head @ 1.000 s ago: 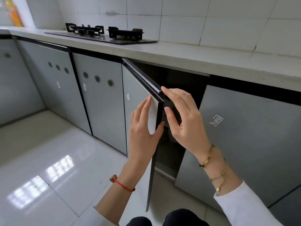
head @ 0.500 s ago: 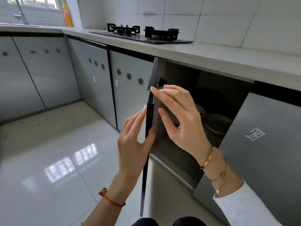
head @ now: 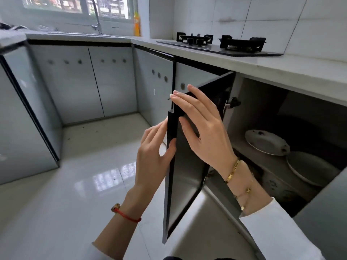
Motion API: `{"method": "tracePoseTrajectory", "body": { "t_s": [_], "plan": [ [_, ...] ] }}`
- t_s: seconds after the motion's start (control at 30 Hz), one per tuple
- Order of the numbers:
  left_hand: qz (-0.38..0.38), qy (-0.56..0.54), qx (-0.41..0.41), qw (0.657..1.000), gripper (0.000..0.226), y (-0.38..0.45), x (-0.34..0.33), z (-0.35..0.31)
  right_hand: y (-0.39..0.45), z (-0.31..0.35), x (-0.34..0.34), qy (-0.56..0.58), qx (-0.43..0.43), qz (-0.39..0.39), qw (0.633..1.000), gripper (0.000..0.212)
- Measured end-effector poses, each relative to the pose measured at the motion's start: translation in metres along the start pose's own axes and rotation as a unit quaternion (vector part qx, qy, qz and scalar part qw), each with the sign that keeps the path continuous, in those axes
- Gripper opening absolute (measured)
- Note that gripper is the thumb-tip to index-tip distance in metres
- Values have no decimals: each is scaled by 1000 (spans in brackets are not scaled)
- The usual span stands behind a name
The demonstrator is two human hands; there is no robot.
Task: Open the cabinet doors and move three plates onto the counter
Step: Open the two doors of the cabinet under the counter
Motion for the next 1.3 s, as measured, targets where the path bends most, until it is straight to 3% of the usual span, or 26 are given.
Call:
{"method": "tracePoseTrajectory", "body": {
  "t_s": [0.17, 0.4, 0.8, 1.3],
  "plan": [
    [14, 29, 15, 999, 55, 12, 3, 25, 13, 4, -26, -16, 10, 13, 1000, 42],
    [62, 47, 39, 996, 79, 26, -2, 62, 32, 4, -62, -58, -7, 64, 996, 50],
    [89, 85, 71, 990, 82, 64, -3, 123, 62, -15, -134, -132, -64, 185, 972, 64],
    [87, 84, 86, 989, 86, 63, -10, 141, 70, -18, -142, -118, -78, 207, 968, 65]
  ]
}}
Point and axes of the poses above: each hand's wrist, its own y-axis towards the middle knuckle, its own x-axis out of the back of the hand, z = x × y, the point moved 8 cm from there along y, towards the middle knuckle, and after that the axes turned 5 degrees about y, right-handed, at the moved point
